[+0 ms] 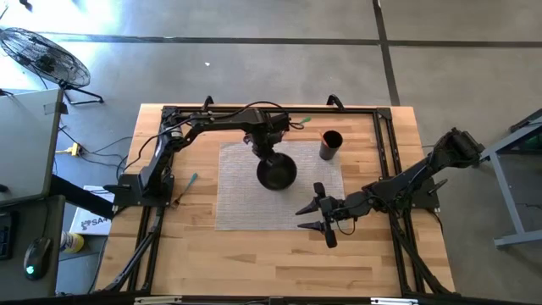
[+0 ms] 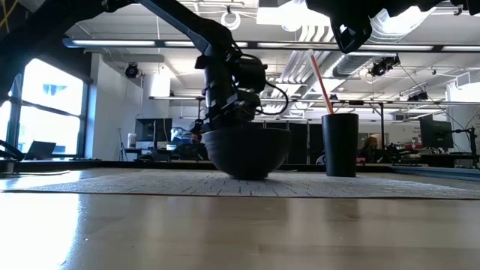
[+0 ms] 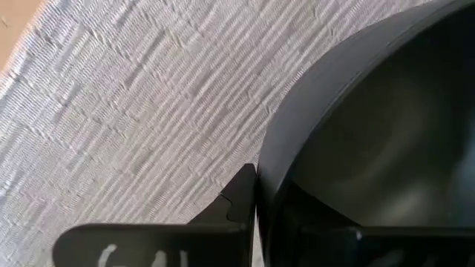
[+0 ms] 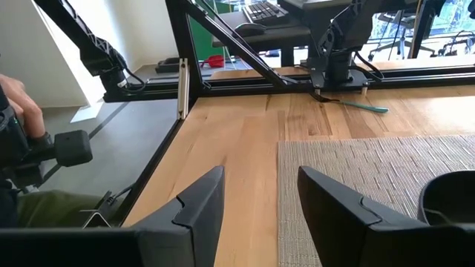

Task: Pick & Place Utensil
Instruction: Put the black bowl on the gray mat

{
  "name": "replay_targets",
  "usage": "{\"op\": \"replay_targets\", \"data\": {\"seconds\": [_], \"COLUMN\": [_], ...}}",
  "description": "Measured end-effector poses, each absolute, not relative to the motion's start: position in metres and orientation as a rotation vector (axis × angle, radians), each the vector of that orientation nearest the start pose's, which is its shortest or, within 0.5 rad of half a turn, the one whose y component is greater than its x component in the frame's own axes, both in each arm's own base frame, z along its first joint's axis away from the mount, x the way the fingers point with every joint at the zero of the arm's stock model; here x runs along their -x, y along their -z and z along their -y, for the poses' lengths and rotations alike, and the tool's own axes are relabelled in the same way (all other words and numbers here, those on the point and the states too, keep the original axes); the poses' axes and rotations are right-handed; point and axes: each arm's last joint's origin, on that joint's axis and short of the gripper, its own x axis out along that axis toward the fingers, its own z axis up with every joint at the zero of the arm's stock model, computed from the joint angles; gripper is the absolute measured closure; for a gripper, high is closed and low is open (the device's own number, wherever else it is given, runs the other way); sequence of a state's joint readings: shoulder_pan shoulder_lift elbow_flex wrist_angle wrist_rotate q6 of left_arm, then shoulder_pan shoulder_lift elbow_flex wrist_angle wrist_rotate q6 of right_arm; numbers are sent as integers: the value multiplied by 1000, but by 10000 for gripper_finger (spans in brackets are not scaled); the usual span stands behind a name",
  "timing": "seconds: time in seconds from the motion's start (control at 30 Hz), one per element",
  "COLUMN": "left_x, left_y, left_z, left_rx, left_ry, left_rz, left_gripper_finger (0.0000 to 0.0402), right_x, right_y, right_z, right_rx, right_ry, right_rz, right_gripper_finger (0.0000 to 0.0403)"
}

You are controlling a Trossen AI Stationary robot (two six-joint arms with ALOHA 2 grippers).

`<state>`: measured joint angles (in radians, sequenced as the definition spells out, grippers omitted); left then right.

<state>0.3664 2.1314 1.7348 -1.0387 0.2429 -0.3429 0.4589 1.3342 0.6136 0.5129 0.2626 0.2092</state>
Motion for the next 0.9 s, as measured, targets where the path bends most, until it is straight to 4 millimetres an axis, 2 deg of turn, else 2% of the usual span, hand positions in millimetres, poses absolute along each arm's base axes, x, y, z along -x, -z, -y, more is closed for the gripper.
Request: {"op": "replay_targets", "data": {"seconds": [0.37,0.77,0.9], "left_x": [-400,-398,-398], "left_y": [-193,-193,-193], "left_z": [-147,-145,-145], "left_rx": [689,760,762], "left_ry": [-367,-361,-360], "left_rz": [-1318,-1338,-1344], "left_gripper_finger": [387,387,372], "right_x": [-250,-250,-250], "right_y": [-224,-224,-224], "right_z": [-115,-115,-115], "right_rx": [-134,-134,-134], "right_ry": [-174,-174,-174], "right_rz": [-214,-214,-214], "right_gripper_finger": [238,238,238]}}
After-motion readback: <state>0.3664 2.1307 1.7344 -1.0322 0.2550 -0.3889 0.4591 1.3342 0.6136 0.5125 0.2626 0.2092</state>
